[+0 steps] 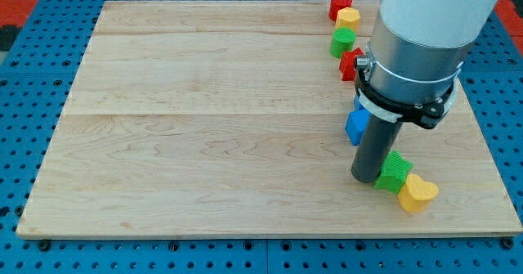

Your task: Slide the heart below the green star

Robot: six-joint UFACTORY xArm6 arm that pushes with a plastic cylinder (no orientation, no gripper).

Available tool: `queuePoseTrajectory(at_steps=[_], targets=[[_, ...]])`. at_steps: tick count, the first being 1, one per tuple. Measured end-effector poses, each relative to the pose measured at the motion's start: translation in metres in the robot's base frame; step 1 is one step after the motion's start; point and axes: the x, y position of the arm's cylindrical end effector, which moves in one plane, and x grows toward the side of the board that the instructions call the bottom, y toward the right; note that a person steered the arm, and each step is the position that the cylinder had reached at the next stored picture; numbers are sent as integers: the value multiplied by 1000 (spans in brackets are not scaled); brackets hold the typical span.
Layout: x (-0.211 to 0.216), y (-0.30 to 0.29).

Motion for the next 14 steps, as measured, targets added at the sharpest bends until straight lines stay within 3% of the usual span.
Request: queuePoseTrajectory(at_steps=[2,3,4,7,10,11,13,14], targets=[[7,-2],[34,-16],[73,43],[47,146],[68,123],[36,134],[58,84],[56,97]])
